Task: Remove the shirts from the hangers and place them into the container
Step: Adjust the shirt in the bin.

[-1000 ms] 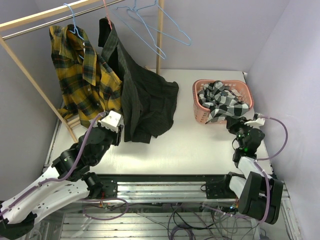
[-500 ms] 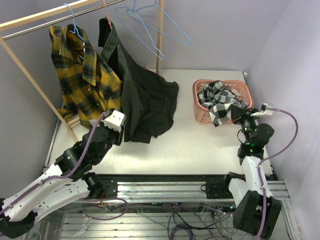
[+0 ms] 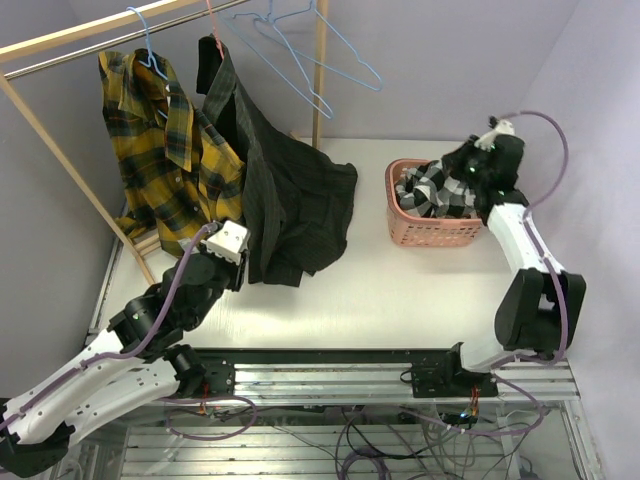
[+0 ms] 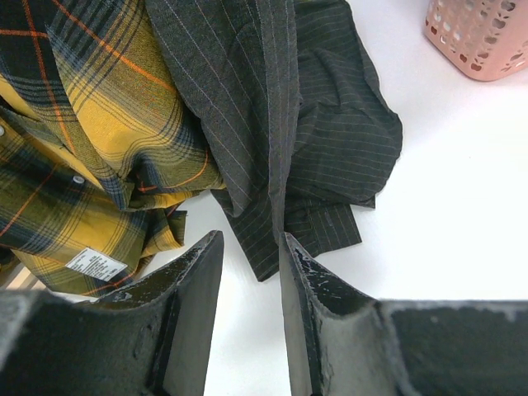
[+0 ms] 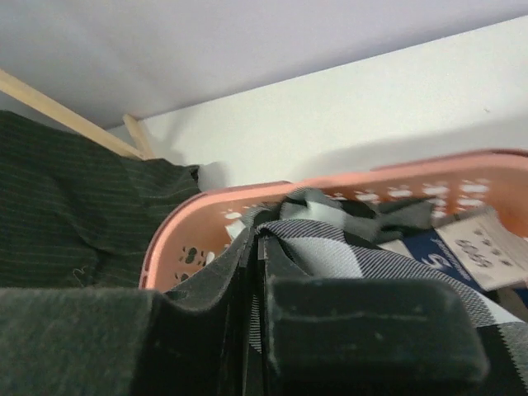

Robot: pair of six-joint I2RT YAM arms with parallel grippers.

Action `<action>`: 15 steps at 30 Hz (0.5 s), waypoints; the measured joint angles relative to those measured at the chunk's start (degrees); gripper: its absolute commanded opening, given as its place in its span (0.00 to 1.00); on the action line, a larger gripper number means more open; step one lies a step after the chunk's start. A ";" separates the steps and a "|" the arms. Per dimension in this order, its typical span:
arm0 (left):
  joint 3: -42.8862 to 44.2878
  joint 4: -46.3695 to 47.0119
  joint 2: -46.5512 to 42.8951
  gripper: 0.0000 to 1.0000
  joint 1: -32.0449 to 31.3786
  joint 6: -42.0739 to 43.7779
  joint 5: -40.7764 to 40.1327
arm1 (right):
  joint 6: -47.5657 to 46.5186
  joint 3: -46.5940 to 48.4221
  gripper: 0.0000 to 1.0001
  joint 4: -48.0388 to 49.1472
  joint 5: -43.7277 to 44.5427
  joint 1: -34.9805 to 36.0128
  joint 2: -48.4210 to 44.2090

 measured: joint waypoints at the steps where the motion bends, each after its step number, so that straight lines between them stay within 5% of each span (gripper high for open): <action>1: 0.00 0.00 0.09 0.44 0.00 0.00 0.00 | -1.38 3.34 0.04 -2.80 2.01 2.10 1.88; 6: 0.00 0.00 0.24 0.45 0.00 -0.02 -0.37 | -6.58 12.20 0.04 -13.94 10.78 9.07 9.29; 15: 0.00 0.00 0.31 0.45 0.00 0.00 -1.29 | -9.81 9.62 0.06 -22.51 19.37 11.65 20.44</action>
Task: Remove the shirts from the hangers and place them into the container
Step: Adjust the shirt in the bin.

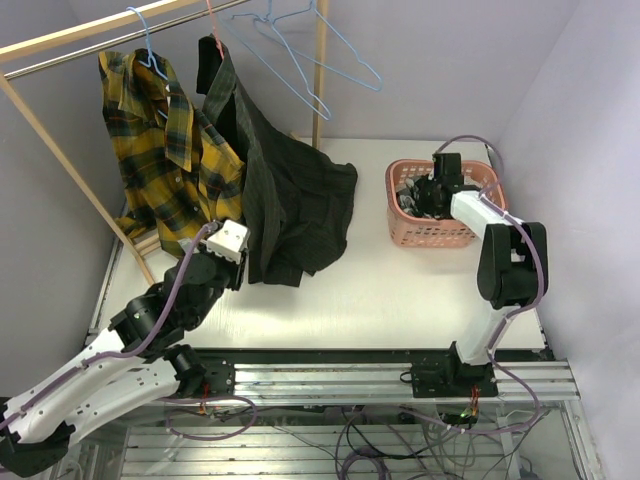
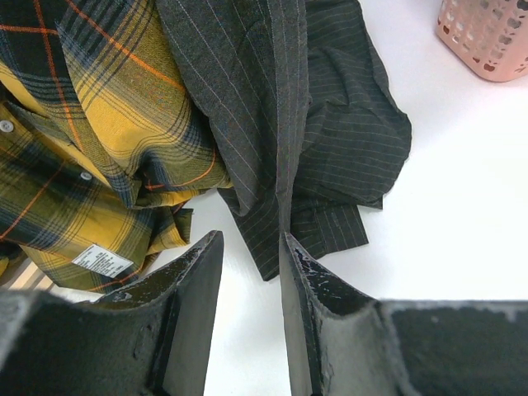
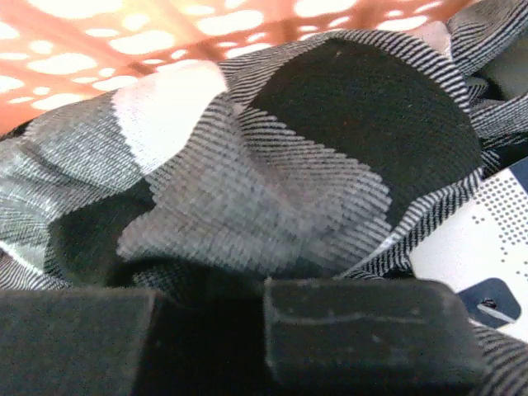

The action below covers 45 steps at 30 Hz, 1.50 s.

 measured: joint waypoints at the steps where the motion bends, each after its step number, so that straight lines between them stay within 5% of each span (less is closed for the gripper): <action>1: 0.00 -0.02 0.17 0.45 0.00 0.00 -0.02 | 0.07 -1.05 0.07 0.52 0.24 0.04 0.39; 13: 0.00 0.00 0.94 0.50 0.00 0.02 -0.02 | 1.88 -1.92 0.35 6.62 1.16 0.74 4.61; 15: 0.00 0.00 0.72 0.51 0.00 0.04 -0.02 | 2.29 -1.88 0.48 6.36 1.20 0.85 4.04; 18: 0.00 0.00 0.48 0.53 0.00 0.07 0.00 | 2.75 -1.03 0.52 4.35 1.79 0.90 3.28; 19: 0.00 0.00 0.44 0.53 0.00 0.07 0.00 | 2.75 -0.66 0.67 3.28 2.25 0.85 2.86; 20: 0.00 0.00 0.39 0.54 0.00 0.07 0.00 | 2.75 -0.26 0.71 1.99 2.73 0.76 2.38; 22: 0.00 0.00 0.31 0.54 0.00 0.04 0.00 | 2.93 0.42 0.73 -0.57 3.65 0.66 1.09; 37: 0.00 -0.02 -0.33 0.54 0.00 0.00 -0.44 | 1.22 8.17 0.68 -12.11 6.25 0.22 -16.63; 45: 0.00 -0.02 -1.75 0.53 0.00 -0.02 -1.55 | 0.94 9.66 0.21 -10.34 -3.08 1.14 -25.79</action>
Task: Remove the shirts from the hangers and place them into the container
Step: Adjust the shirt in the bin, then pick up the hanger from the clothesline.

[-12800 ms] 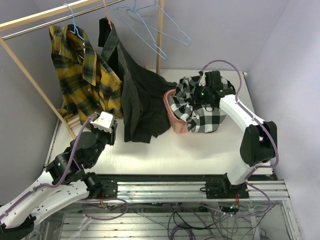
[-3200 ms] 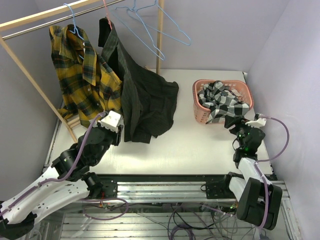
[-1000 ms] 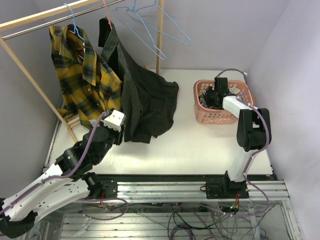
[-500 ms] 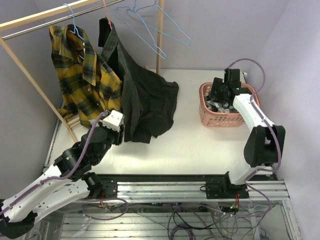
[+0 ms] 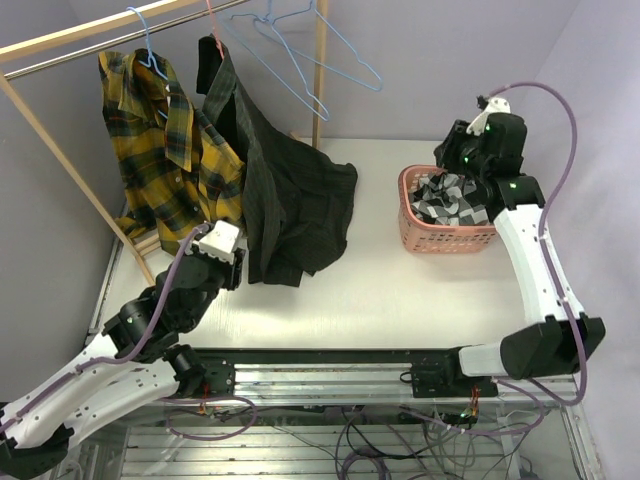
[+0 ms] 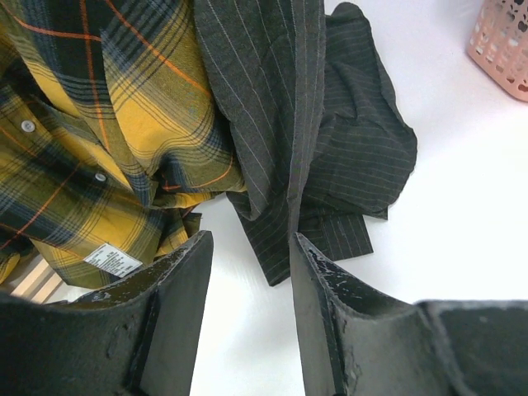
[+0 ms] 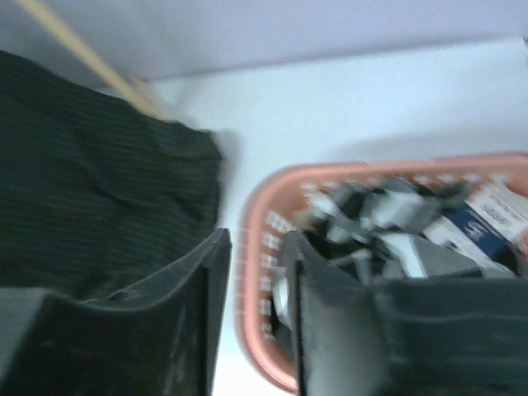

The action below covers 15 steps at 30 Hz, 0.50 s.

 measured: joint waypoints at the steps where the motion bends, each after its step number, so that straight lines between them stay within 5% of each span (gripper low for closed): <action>1: 0.00 0.00 -0.26 0.53 0.00 0.00 -0.13 | -0.11 0.81 0.10 0.52 -1.42 0.76 -0.94; 2: 0.00 0.00 -0.46 0.53 0.00 0.00 -0.26 | -0.20 2.29 0.00 1.05 -2.62 2.08 -1.68; 9: 0.00 -0.02 -0.42 0.52 0.00 0.00 -0.98 | -1.38 19.80 0.00 4.20 -7.19 17.33 0.44; 13: 0.00 -0.04 -0.52 0.52 0.00 -0.02 -1.38 | -3.17 31.41 0.23 3.65 -5.97 27.06 7.32; 15: 0.00 -0.07 -0.81 0.52 0.00 -0.02 -1.66 | -4.22 37.79 0.27 2.34 -5.81 31.56 12.37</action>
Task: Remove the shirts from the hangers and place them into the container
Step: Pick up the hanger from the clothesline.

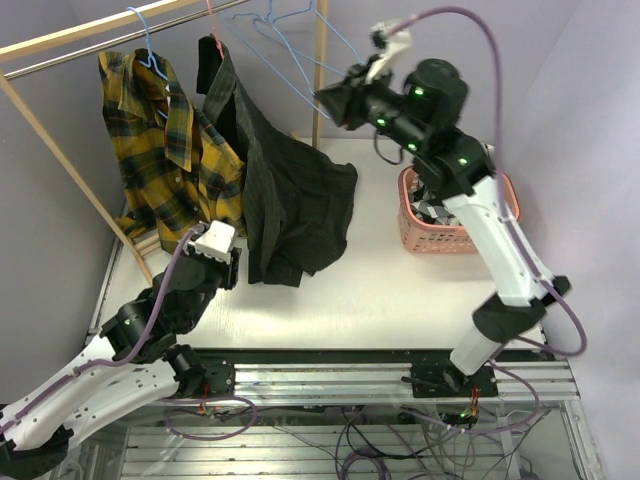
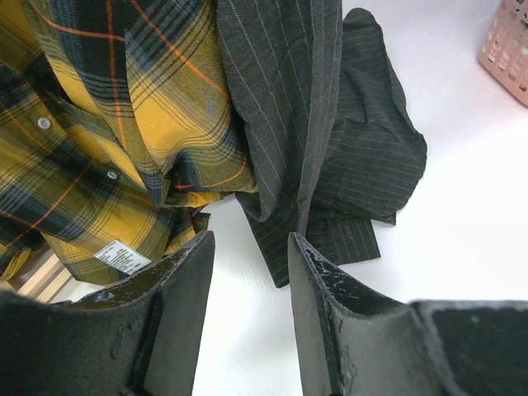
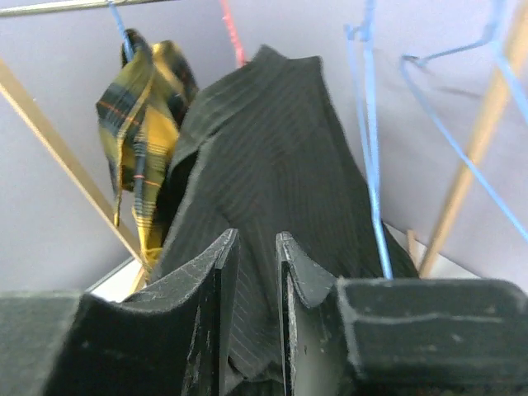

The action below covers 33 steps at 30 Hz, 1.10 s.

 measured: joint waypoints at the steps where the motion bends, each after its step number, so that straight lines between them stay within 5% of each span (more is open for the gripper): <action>1: 0.00 -0.04 -0.24 0.52 0.00 0.00 -0.26 | -0.55 3.06 0.28 -0.74 0.00 1.77 2.69; 6: 0.00 -0.24 -1.73 0.51 0.00 0.00 -1.29 | -2.56 14.86 0.39 -4.11 0.98 7.48 13.86; 12: 0.00 -0.35 -2.14 0.51 0.02 0.00 -2.19 | -4.31 14.71 0.51 -4.15 2.99 12.81 16.87; 28: 0.00 -0.39 -1.73 0.50 0.02 0.00 -2.23 | -6.12 14.78 0.51 -2.25 8.39 15.45 21.42; 33: 0.00 -0.39 -1.90 0.50 0.02 0.00 -2.25 | -6.14 14.78 0.41 -2.32 9.57 15.45 22.93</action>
